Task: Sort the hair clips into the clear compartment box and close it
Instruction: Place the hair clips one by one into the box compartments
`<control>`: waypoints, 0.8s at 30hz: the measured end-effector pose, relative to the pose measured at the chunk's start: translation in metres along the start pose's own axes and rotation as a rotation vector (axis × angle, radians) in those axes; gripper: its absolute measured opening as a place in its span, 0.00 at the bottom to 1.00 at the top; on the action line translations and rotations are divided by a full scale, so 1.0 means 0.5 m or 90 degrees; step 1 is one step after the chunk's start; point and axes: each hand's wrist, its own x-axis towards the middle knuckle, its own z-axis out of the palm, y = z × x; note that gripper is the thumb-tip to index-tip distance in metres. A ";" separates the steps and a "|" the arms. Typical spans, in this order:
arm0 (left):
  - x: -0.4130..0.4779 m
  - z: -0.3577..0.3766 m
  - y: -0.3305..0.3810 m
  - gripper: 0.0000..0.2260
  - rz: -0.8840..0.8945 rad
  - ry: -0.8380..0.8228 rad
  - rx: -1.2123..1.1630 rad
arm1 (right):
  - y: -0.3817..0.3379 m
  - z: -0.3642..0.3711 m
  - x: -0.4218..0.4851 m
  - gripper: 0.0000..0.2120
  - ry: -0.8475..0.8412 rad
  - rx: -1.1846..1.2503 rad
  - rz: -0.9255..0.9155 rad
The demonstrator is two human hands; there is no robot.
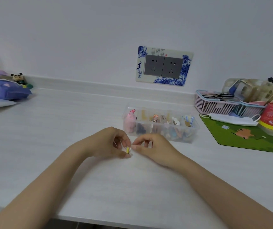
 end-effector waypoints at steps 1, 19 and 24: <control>0.002 0.002 0.002 0.10 0.011 0.021 -0.001 | 0.000 0.002 0.000 0.09 -0.001 0.022 0.019; 0.035 0.011 -0.014 0.33 0.075 0.233 0.146 | -0.051 -0.117 0.102 0.02 0.227 0.066 -0.071; 0.035 0.014 -0.009 0.35 0.063 0.244 0.156 | -0.015 -0.126 0.144 0.11 0.136 -0.110 -0.009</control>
